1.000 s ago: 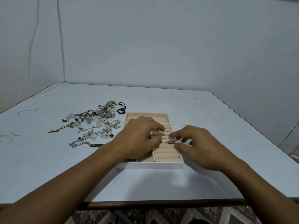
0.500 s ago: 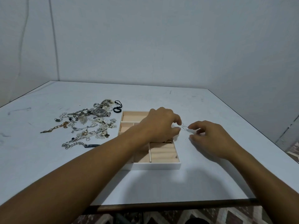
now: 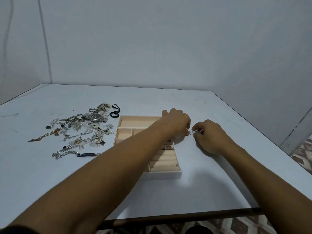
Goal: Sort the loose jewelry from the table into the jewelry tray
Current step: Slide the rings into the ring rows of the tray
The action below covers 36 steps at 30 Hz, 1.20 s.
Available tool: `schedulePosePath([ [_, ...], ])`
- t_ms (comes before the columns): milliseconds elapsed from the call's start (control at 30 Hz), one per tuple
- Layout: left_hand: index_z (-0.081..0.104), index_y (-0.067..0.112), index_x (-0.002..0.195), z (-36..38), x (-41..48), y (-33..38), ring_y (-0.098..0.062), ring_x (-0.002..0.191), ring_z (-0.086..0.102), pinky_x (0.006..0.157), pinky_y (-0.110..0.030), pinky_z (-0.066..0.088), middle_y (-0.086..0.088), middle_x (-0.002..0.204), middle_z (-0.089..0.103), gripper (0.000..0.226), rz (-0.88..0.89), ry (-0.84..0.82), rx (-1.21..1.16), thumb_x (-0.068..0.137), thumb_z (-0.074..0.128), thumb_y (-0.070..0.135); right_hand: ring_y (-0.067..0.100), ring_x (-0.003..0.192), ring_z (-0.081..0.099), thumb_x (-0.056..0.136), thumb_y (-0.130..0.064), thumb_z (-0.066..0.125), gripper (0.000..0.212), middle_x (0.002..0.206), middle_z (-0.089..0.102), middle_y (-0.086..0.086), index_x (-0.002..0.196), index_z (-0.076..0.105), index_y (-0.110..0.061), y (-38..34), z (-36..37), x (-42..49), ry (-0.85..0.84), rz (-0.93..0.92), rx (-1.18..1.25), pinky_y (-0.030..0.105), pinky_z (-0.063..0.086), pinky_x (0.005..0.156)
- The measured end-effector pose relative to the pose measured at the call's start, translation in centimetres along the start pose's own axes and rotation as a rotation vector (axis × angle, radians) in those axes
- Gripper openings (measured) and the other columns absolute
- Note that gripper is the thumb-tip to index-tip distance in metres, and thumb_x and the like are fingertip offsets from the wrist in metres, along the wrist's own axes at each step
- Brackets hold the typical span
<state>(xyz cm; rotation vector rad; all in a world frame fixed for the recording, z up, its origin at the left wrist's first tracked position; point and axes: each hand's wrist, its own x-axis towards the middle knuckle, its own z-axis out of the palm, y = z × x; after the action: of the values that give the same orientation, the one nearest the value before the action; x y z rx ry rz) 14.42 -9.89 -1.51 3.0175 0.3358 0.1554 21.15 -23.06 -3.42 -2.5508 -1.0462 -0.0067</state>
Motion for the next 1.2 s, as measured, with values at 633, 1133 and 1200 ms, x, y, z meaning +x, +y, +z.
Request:
schedulePosePath([
  [633, 0.064, 0.018, 0.098, 0.5, 1.5, 1.1, -0.024, 0.097, 0.048, 0.080, -0.041, 0.027, -0.001, 0.101, 0.064, 0.017, -0.032, -0.012, -0.019, 0.085, 0.065, 0.029, 0.024, 0.090, 0.056, 0.093, -0.018, 0.056, 0.004, 0.100, 0.061, 0.005, 0.096, 0.058, -0.015, -0.2, 0.5, -0.3, 0.049, 0.115, 0.025, 0.034, 0.048, 0.078],
  [1133, 0.061, 0.027, 0.075, -1.2, -1.1, 1.2, -0.014, 0.089, 0.051, 0.082, -0.035, 0.027, 0.012, 0.086, 0.062, 0.010, 0.060, 0.109, -0.170, 0.082, 0.066, 0.022, 0.009, 0.069, 0.050, 0.088, -0.008, 0.060, 0.013, 0.081, 0.060, -0.002, 0.079, 0.058, -0.017, -0.6, -0.7, -1.9, 0.080, 0.048, 0.121, 0.017, 0.034, 0.054],
  [1200, 0.065, 0.025, 0.079, -1.5, -1.6, 0.7, -0.014, 0.091, 0.051, 0.083, -0.035, 0.029, 0.014, 0.082, 0.059, 0.008, 0.049, 0.126, -0.224, 0.084, 0.065, 0.020, 0.004, 0.067, 0.051, 0.087, -0.005, 0.058, 0.017, 0.078, 0.061, -0.004, 0.077, 0.059, -0.018, -0.8, -0.8, -2.2, 0.071, 0.036, 0.118, 0.016, 0.035, 0.054],
])
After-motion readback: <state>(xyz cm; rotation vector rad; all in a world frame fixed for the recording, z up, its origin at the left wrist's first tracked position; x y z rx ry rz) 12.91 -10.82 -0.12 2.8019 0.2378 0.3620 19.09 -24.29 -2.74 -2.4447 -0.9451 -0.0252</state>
